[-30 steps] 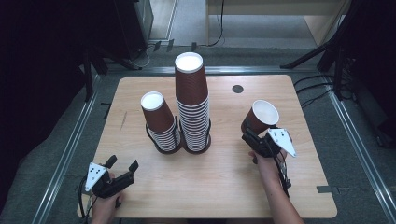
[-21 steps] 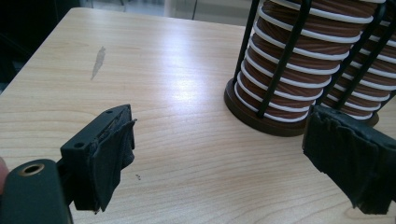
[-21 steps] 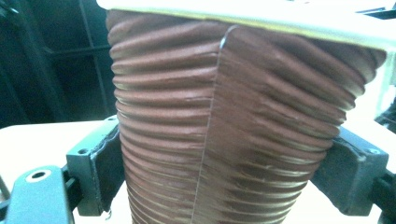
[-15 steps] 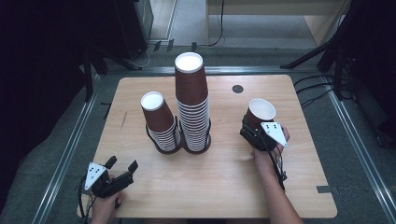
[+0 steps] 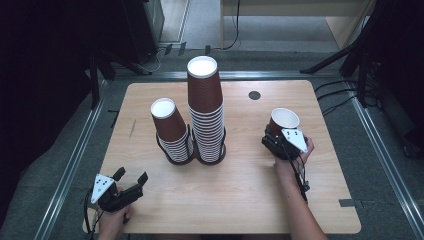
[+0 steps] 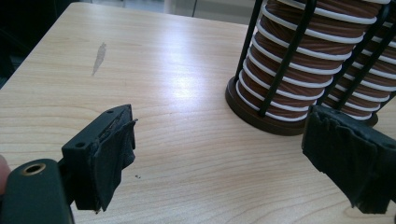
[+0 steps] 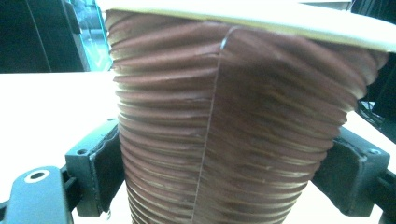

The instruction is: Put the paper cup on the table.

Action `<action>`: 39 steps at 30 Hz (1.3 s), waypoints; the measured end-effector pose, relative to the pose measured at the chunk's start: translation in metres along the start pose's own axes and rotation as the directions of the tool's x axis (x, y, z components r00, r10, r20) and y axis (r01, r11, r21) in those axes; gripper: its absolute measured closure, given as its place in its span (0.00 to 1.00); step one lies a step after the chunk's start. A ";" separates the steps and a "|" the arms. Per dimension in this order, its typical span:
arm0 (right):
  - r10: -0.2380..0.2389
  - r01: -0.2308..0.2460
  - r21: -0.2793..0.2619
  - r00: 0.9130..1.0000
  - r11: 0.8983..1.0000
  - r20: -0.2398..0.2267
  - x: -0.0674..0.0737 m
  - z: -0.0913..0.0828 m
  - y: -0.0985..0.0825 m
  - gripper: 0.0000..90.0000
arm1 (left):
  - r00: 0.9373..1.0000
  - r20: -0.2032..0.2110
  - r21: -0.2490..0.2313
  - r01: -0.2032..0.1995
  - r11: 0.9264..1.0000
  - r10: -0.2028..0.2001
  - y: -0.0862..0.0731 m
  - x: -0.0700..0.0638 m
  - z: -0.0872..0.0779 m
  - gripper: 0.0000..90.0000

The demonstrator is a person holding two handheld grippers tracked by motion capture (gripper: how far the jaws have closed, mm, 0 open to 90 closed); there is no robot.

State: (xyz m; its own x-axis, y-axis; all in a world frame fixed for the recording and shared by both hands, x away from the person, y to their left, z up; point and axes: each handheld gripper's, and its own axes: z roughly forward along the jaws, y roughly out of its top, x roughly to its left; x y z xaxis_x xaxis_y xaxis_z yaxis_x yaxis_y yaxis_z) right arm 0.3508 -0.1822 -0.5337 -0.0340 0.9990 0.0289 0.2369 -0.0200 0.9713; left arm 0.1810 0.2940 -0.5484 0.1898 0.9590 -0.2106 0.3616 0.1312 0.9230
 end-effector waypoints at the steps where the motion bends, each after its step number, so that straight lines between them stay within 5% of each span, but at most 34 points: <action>1: -0.007 0.007 0.004 1.000 1.000 0.004 0.000 0.001 -0.001 0.15 | 1.000 -0.001 0.002 -0.004 1.000 0.004 0.000 0.000 0.000 0.11; 10: -0.007 0.006 0.036 1.000 0.999 0.020 -0.005 0.006 -0.005 0.14 | 1.000 0.001 0.003 -0.005 1.000 0.005 0.000 -0.001 0.001 0.11; 39: -0.040 0.042 0.086 0.999 0.995 -0.031 -0.005 0.003 -0.011 0.12 | 1.000 -0.002 0.007 -0.011 1.000 0.011 -0.001 -0.002 0.001 0.11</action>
State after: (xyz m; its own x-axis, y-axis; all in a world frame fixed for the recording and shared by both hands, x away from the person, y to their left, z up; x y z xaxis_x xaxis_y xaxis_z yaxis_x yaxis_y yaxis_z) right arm 0.3513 -0.1864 -0.5453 -0.0737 0.9973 -0.0025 0.3175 0.0258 0.9479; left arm 0.1814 0.2921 -0.5491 0.1921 0.9608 -0.1997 0.3663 0.1186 0.9229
